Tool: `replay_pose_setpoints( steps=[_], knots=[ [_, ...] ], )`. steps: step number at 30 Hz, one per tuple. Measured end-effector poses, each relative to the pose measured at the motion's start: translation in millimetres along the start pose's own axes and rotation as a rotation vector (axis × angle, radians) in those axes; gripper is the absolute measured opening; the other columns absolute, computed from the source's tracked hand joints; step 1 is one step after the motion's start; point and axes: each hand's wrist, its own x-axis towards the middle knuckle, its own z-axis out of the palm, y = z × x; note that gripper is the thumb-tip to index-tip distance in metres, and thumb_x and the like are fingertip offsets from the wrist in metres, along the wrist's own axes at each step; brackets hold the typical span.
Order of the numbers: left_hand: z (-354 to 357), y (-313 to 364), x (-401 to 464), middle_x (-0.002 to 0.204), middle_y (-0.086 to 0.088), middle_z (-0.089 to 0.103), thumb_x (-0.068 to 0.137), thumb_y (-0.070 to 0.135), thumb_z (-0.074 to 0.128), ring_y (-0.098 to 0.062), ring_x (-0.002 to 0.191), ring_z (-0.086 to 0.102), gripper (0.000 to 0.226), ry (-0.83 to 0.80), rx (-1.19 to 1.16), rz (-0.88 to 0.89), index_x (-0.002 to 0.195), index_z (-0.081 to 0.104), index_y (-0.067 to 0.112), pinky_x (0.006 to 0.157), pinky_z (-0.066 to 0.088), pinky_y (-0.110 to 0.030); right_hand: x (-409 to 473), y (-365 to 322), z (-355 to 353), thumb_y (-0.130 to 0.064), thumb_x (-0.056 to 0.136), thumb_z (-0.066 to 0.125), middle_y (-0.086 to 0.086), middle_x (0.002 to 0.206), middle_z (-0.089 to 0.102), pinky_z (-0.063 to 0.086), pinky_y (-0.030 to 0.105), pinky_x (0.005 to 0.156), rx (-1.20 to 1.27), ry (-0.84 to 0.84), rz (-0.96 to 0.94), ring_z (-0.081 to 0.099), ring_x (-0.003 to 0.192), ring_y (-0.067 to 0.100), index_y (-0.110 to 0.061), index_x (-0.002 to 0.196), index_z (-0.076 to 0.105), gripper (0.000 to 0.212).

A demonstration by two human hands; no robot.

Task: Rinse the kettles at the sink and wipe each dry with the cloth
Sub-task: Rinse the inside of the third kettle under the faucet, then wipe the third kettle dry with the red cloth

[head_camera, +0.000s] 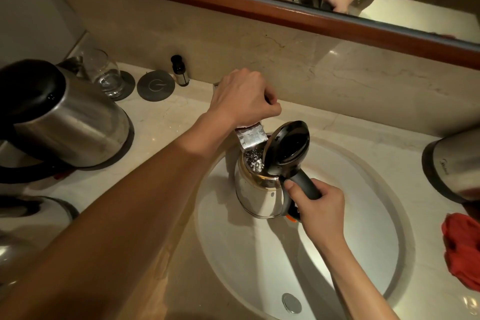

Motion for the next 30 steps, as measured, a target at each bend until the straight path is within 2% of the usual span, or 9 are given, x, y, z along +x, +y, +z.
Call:
replay_pose_setpoints(
  steps=[4,7,12,16,18,21,24,28,30],
  knots=[
    [0.9,-1.3,0.1,0.077,0.01,0.075,0.081,0.04,0.062,-0.016,0.075,0.066,0.02,0.004,0.017,0.018,0.086,0.079,0.031,0.064,0.04,-0.025,-5.1,-0.3,-1.6,-0.057,0.063,0.075,0.017,0.052,0.039,0.036,0.038,0.057,-0.009,0.013,-0.023,0.039,0.054,0.019,-0.004,0.058,0.049,0.059],
    [1.5,-2.2,0.1,0.084,0.01,0.075,0.084,0.043,0.059,-0.018,0.08,0.067,0.024,0.008,0.044,0.063,0.092,0.079,0.031,0.07,0.044,-0.026,-6.3,-0.2,-2.5,-0.058,0.063,0.075,0.012,0.051,0.039,0.036,0.038,0.056,-0.008,0.018,-0.021,0.039,0.053,0.019,-0.005,0.058,0.049,0.058],
    [-3.0,-4.2,-4.3,0.091,0.009,0.075,0.088,0.042,0.055,-0.016,0.085,0.067,0.028,-0.036,0.06,0.161,0.098,0.077,0.028,0.082,0.036,-0.028,-3.9,-3.5,-3.9,-0.057,0.062,0.074,-0.006,0.045,0.04,0.035,0.035,0.056,-0.013,0.021,-0.036,0.037,0.05,0.015,-0.016,0.05,0.052,0.048],
    [-13.4,-8.3,-12.8,0.11,0.008,0.074,0.084,0.057,0.054,-0.013,0.102,0.065,0.048,-0.104,0.038,0.213,0.116,0.073,0.026,0.094,0.039,-0.03,-4.6,-2.6,-6.4,-0.056,0.062,0.078,0.022,0.054,0.047,0.046,0.053,0.053,-0.01,0.028,-0.035,0.043,0.053,0.021,-0.006,0.055,0.053,0.056],
    [-18.6,-9.8,-24.9,0.118,0.005,0.072,0.084,0.057,0.058,-0.014,0.109,0.063,0.053,-0.1,0.018,0.268,0.123,0.069,0.024,0.098,0.039,-0.03,-6.8,-1.3,-11.7,-0.055,0.06,0.078,0.023,0.053,0.048,0.048,0.056,0.054,-0.007,0.043,-0.01,0.046,0.053,0.023,-0.006,0.054,0.054,0.055],
    [-22.0,-12.6,-52.9,0.144,0.006,0.054,0.079,0.068,0.058,-0.007,0.134,0.044,0.077,-0.132,-0.022,0.271,0.142,0.053,0.024,0.11,0.027,-0.027,-12.6,0.4,-27.2,-0.052,0.06,0.078,0.007,0.046,0.047,0.05,0.06,0.053,0.041,0.052,0.03,0.05,0.048,0.035,-0.014,0.05,0.055,0.046],
    [-20.8,-6.0,-83.3,0.159,0.013,0.028,0.067,0.08,0.064,0.008,0.14,0.015,0.106,-0.207,-0.028,0.197,0.154,0.031,0.03,0.115,0.006,-0.017,-20.0,-1.5,-47.4,-0.049,0.062,0.078,0.02,0.049,0.05,0.048,0.062,0.052,0.051,0.066,0.031,0.056,0.054,0.052,-0.014,0.051,0.055,0.044],
    [-6.3,16.6,-120.0,0.155,-0.008,0.04,0.068,0.075,0.067,-0.016,0.145,0.031,0.11,-0.083,-0.071,0.293,0.151,0.036,0.009,0.12,0.028,-0.039,-34.5,-12.2,-80.8,-0.05,0.062,0.08,0.025,0.053,0.055,0.052,0.068,0.058,0.062,0.065,0.013,0.062,0.057,0.054,-0.008,0.056,0.059,0.047],
    [4.9,34.9,-134.7,0.153,-0.009,0.043,0.067,0.071,0.071,-0.016,0.142,0.035,0.111,-0.062,-0.142,0.241,0.15,0.035,0.007,0.117,0.032,-0.044,-43.3,-21.2,-100.5,-0.047,0.063,0.083,0.019,0.05,0.057,0.056,0.066,0.059,0.077,0.059,-0.01,0.066,0.054,0.048,-0.009,0.057,0.062,0.043]
  ],
)
